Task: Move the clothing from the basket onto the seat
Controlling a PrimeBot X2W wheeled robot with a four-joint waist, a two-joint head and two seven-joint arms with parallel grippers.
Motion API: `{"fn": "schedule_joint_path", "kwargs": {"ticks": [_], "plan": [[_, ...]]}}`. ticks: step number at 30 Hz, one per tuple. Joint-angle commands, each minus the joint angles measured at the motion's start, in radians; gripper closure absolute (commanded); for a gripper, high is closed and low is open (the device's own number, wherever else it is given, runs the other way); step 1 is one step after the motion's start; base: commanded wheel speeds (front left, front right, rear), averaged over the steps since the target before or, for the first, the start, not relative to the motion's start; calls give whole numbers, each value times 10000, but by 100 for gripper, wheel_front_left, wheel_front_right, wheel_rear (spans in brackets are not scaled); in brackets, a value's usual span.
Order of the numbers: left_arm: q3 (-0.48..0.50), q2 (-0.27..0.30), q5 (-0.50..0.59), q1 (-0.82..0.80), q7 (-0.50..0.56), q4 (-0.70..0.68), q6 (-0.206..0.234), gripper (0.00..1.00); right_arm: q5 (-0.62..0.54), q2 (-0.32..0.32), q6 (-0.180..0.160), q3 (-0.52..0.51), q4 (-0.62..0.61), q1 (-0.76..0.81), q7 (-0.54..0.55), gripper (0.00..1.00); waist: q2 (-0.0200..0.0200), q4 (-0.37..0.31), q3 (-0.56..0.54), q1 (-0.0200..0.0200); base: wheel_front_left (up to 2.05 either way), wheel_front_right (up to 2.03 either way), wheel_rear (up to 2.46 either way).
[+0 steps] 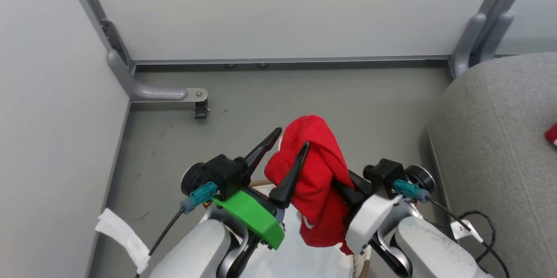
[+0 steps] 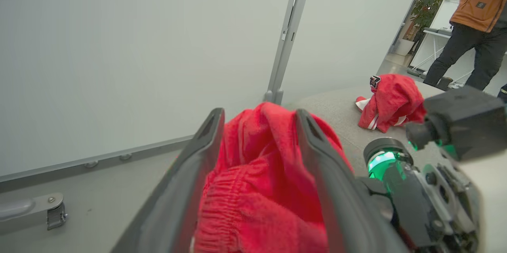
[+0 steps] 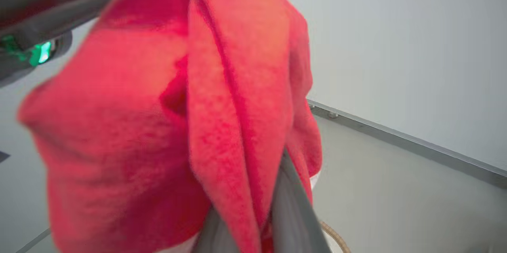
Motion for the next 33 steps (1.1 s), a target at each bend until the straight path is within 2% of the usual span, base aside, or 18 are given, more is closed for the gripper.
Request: {"fn": "schedule_joint_path", "kwargs": {"ticks": [1, 6, 10, 16, 21, 27, 31, 33], "plan": [[143, 7, 146, 355, 5, 0, -22, 0, 53, -99, -9, -169, -143, 355, -23, 100, 0, -1023, -21, 1, 0, 0, 0], [739, -54, 404, 1115, 5, -17, -22, 0, 42, -340, -9, -802, -669, 1122, -22, 100, 0, -2745, 75, 1, 0, 0, 0], [813, -101, 495, 1415, 5, -70, -22, 0, -86, -628, -10, -1066, -1003, 1322, -22, 100, 0, -4020, 287, 1, 0, 0, 0], [597, -64, 707, 1059, 5, 25, -22, 0, -341, -1212, -9, -1507, -1378, 606, -24, 100, 0, -5167, 990, 1, 0, 0, 0], [326, 79, 682, 664, 5, 199, -21, 0, -676, -1865, -9, -2159, -1506, -619, -22, 100, 0, -5277, 1744, 1, 0, 0, 0], [71, 434, 734, 3, 5, 394, -22, 0, -1218, -2997, -10, -3573, -1307, -2861, -24, 100, 0, -4932, 2997, 1, 0, 0, 0], [-94, 672, 767, -435, 5, 467, -21, 0, -1655, -3676, -9, -4952, -532, -4152, -21, 100, 0, -4559, 3879, 1, 0, 0, 0], [-208, 786, 825, -825, 5, 465, -22, 0, -1972, -4097, -9, -5711, 617, -5126, -22, 100, 0, -4233, 4508, 1, 0, 0, 0]]}}
